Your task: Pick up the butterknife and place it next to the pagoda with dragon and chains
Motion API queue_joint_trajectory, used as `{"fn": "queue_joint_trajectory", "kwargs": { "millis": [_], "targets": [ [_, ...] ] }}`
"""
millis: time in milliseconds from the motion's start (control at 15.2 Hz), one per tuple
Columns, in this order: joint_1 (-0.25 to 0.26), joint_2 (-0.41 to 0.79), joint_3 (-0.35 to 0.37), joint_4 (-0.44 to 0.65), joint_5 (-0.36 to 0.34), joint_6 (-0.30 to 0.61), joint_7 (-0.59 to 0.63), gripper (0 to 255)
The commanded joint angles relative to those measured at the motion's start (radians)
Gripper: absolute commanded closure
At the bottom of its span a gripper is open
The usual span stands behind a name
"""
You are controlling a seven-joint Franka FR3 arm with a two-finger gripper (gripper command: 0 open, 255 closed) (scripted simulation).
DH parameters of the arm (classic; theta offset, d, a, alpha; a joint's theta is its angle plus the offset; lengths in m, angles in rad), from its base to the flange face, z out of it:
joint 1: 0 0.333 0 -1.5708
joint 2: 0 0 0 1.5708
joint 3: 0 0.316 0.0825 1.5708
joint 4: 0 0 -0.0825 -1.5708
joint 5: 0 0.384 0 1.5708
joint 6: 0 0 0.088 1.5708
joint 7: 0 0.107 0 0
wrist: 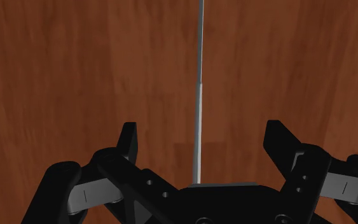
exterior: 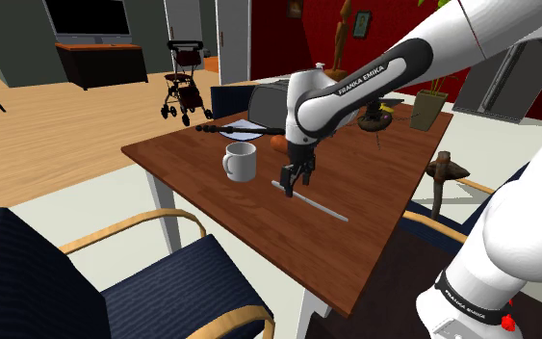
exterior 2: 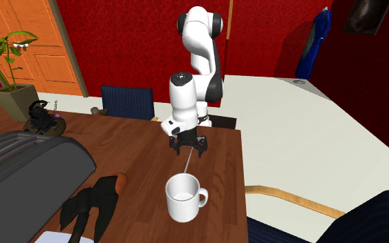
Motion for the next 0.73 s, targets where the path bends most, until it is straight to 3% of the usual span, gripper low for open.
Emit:
{"fn": "queue_joint_trajectory", "kwargs": {
  "millis": [0,264,330,660],
  "targets": [
    [0.000,0.001,0.000,-0.001,0.000,0.003,0.000,0],
    [0.000,0.001,0.000,-0.001,0.000,0.003,0.000,0],
    [0.000,0.001,0.000,-0.001,0.000,0.003,0.000,255],
    [0.000,0.001,0.000,-0.001,0.000,0.003,0.000,255]
  ]
}}
